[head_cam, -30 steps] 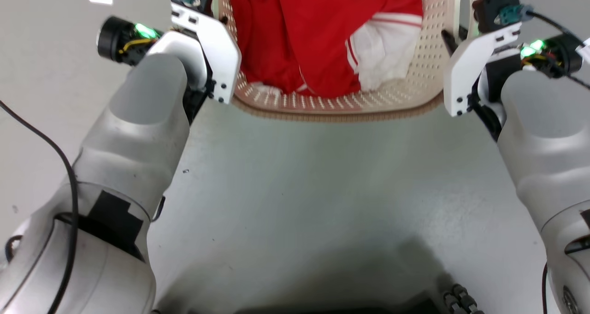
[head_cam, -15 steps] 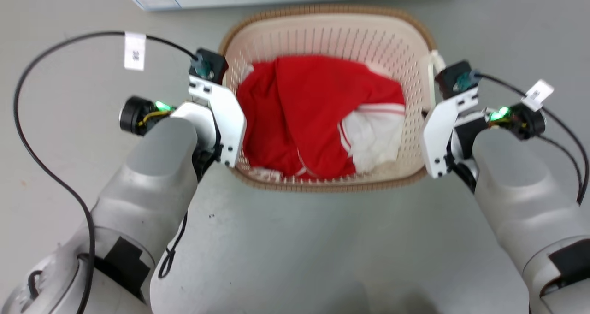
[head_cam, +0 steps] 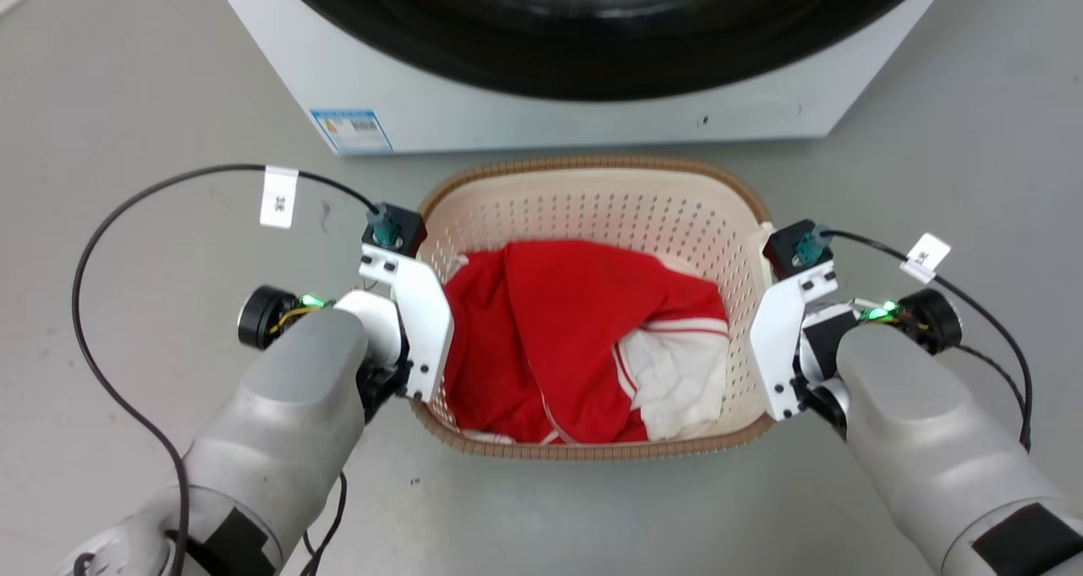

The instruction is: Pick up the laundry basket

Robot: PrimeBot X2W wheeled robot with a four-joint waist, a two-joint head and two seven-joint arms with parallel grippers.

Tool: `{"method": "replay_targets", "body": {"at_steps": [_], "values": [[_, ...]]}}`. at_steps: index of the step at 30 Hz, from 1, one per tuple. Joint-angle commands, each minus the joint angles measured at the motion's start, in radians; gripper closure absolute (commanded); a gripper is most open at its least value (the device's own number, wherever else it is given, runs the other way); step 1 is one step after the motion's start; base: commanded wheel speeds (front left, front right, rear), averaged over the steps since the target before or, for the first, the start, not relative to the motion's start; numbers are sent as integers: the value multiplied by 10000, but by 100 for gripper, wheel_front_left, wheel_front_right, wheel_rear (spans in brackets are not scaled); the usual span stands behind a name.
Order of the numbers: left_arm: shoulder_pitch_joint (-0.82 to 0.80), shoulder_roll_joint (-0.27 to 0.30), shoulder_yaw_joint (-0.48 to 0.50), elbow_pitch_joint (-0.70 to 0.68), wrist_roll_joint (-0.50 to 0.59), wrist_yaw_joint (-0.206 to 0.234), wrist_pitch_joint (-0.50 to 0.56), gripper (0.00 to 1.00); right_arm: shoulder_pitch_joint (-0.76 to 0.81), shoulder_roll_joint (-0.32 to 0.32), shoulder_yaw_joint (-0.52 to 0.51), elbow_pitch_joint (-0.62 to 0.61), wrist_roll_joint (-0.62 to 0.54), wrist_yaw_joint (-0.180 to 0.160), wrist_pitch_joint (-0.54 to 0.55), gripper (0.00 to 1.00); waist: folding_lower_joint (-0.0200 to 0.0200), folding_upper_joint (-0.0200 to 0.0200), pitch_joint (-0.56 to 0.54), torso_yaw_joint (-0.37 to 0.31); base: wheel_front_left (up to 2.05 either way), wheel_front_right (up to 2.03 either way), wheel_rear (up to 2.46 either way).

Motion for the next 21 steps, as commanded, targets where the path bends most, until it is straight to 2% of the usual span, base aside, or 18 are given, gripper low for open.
{"method": "replay_targets", "body": {"at_steps": [1, 21], "values": [[72, 19, -48, -97, -11, -107, -7, 100, 190, -45, 139, -43, 6, -3, 28, 100, 2, -1, -427, 66, 0, 0, 0], [1782, 166, -1334, -228, -1338, -100, 569, 100, 2242, -385, 2383, -759, 2633, 12, 1136, 100, 2, -1, -3193, 122, 0, 0, 0]]}}
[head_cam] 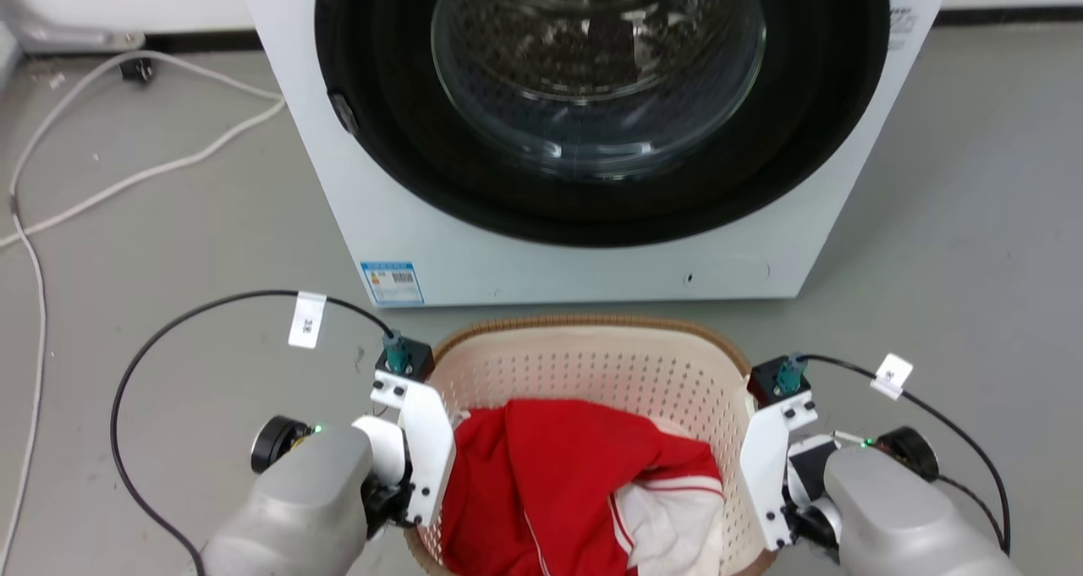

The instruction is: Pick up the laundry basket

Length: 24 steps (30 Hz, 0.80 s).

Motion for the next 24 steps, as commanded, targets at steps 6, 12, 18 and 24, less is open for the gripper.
{"method": "replay_targets", "body": {"at_steps": [6, 12, 18, 24], "values": [[257, 122, -281, -20, -225, -87, -150, 100, 471, -112, 598, -103, 498, 31, 103, 100, 2, -1, -620, -25, 0, 0, 0], [425, 185, -530, 69, -442, -64, -257, 100, 700, -143, 1052, -47, 975, 31, 29, 100, 2, -1, -967, -27, 0, 0, 0], [521, 229, -737, 140, -628, -63, -321, 100, 828, -141, 1444, -9, 1384, 31, -48, 100, 2, -1, -1184, -35, 0, 0, 0], [545, 217, -895, 187, -815, -63, -356, 100, 793, -145, 1808, 22, 1737, 31, -134, 100, 2, -1, -1273, -25, 0, 0, 0]]}}
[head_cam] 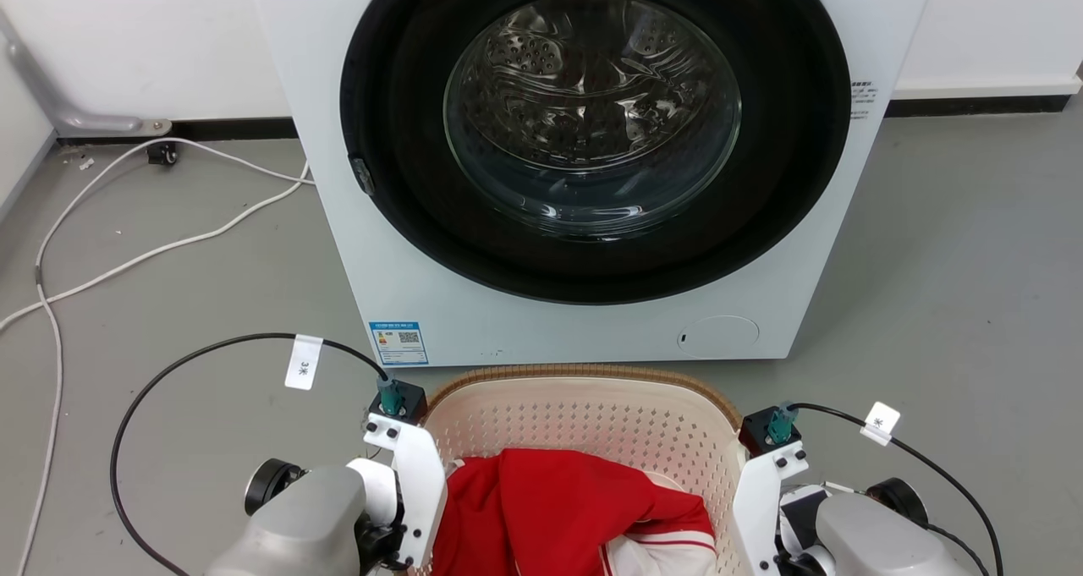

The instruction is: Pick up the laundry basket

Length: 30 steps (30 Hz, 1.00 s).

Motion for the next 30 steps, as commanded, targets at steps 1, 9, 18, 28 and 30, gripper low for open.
{"method": "replay_targets", "body": {"at_steps": [1, 9, 18, 28, 30], "values": [[-3, 111, -18, -1, -5, -28, -146, 100, 176, -106, 160, 58, -11, 31, 8, 100, 1, -1, -13, 6, 0, 0, 0], [-27, 117, -184, 31, -195, -28, -212, 100, 106, -116, 584, 121, 387, 31, -63, 100, 1, -1, -56, 18, 0, 0, 0], [-25, 91, -324, 36, -384, -28, -270, 100, 32, -165, 1017, 193, 736, 31, -102, 100, 1, -1, -69, 13, 0, 0, 0], [-47, 95, -454, 49, -512, -29, -299, 100, -75, -159, 1403, 261, 1103, 32, -163, 100, 1, -1, -39, -9, 0, 0, 0], [-45, 95, -466, 51, -521, -29, -309, 100, -74, -160, 1439, 269, 1137, 32, -178, 100, 1, -1, -41, -12, 0, 0, 0]]}}
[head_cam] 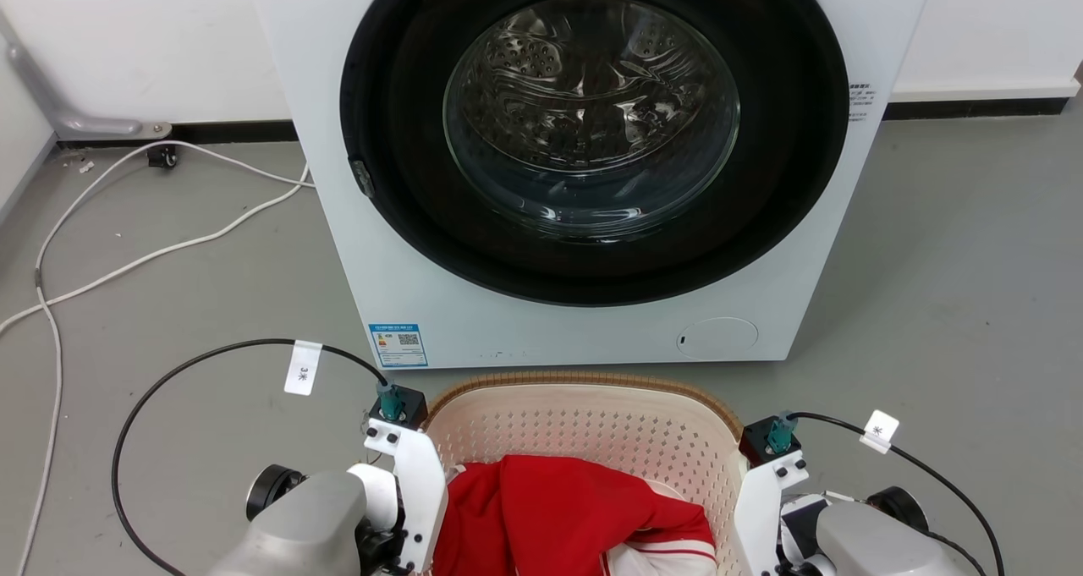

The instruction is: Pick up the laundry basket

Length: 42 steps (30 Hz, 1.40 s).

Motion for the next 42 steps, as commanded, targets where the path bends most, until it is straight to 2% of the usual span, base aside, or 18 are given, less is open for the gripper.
{"method": "replay_targets", "body": {"at_steps": [1, 42], "values": [[-51, 99, -9, 3, 9, -29, -170, 100, 11, -106, 170, 65, -16, 32, 31, 100, 0, -1, -6, -4, 0, 0, 0], [71, 98, -225, 46, -244, -29, -169, 100, -134, -144, 1077, 266, 839, 32, -155, 100, 0, -1, -138, 2, 0, 0, 0]]}}
